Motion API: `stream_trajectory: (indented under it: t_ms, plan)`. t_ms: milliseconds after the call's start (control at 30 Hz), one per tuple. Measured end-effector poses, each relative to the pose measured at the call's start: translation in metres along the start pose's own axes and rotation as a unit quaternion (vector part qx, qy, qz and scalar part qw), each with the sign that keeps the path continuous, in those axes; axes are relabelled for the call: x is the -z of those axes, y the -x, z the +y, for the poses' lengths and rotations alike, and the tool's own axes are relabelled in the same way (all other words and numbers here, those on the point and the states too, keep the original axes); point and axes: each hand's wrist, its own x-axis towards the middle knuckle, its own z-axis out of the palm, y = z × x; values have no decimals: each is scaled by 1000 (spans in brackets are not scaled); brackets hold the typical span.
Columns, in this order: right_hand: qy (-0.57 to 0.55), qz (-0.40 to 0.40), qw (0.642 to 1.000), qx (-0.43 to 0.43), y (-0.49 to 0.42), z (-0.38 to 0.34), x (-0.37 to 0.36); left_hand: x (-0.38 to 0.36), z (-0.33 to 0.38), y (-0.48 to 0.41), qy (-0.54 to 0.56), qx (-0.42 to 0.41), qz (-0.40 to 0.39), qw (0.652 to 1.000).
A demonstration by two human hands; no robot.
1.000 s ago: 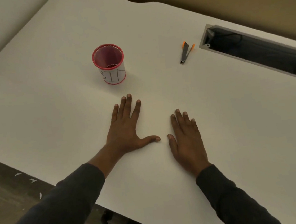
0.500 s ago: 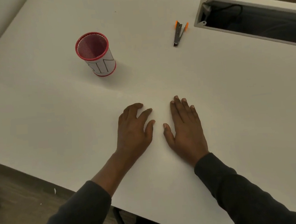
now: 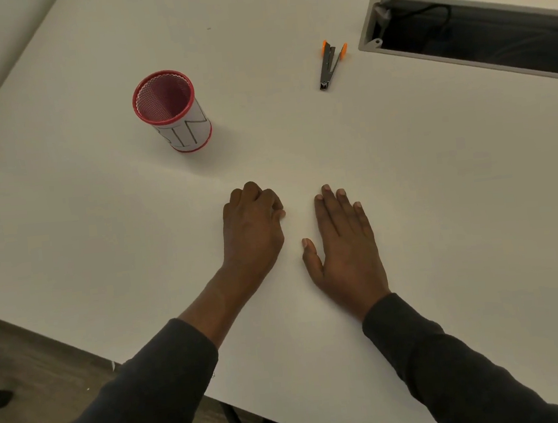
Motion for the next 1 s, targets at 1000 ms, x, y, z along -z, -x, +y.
stream_trajectory:
  t_ms: [1000]
  plan:
    - [-4, -34, 999, -7, 3, 1, 2, 76, 13, -53, 196, 47, 17, 979]
